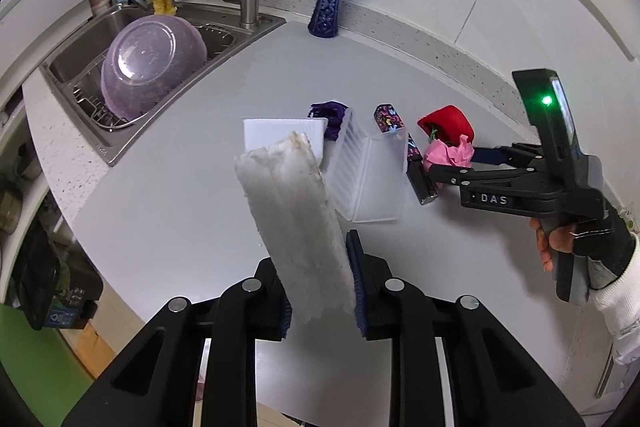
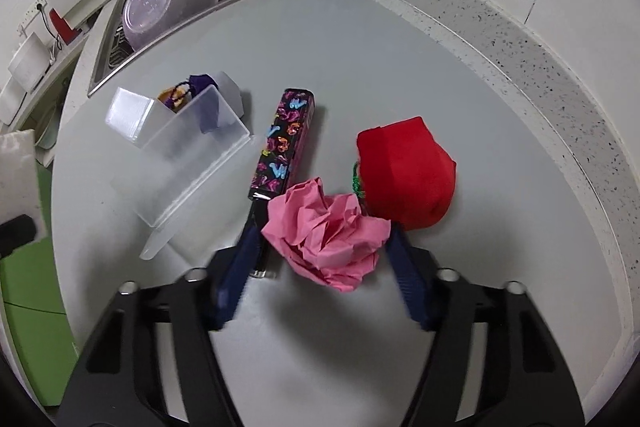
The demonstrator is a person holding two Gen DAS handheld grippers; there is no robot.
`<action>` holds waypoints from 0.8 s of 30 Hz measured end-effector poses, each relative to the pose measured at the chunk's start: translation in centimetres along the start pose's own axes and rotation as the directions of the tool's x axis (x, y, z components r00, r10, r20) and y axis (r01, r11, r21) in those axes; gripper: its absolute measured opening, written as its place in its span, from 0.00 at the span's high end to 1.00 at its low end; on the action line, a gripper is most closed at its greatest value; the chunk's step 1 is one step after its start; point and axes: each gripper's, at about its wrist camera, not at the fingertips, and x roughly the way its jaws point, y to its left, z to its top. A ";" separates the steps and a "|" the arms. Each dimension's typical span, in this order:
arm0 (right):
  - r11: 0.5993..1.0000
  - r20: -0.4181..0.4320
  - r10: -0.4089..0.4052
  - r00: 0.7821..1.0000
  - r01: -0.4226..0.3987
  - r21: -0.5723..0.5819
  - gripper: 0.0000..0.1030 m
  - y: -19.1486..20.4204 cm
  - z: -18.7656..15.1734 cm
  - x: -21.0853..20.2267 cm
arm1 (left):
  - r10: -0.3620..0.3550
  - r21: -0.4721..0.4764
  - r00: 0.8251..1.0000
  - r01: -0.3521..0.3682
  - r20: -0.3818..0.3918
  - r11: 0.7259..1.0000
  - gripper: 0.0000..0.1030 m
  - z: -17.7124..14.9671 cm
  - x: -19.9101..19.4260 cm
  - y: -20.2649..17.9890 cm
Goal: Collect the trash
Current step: 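Grasp the pink crumpled paper with the right tool while the left tool holds the tissue, then carry the tissue and pink paper over the pink trash bin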
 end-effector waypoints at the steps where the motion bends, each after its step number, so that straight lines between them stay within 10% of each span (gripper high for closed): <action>1: 1.000 -0.004 0.000 1.000 0.000 -0.005 0.58 0.1 0.0 0.2 | 0.000 -0.001 1.000 0.000 0.000 1.000 0.77 0.0 0.0 0.1; 14: 0.998 0.092 -0.011 0.996 0.016 -0.057 0.69 1.2 -1.2 -5.9 | -0.022 -0.004 0.999 0.022 0.049 1.000 0.79 0.2 -2.4 0.9; 24: 0.974 0.190 0.083 0.978 -0.039 -0.225 0.69 9.4 -0.9 -12.6 | 0.049 -0.113 0.990 -0.034 0.129 0.993 0.79 -3.0 -8.9 6.5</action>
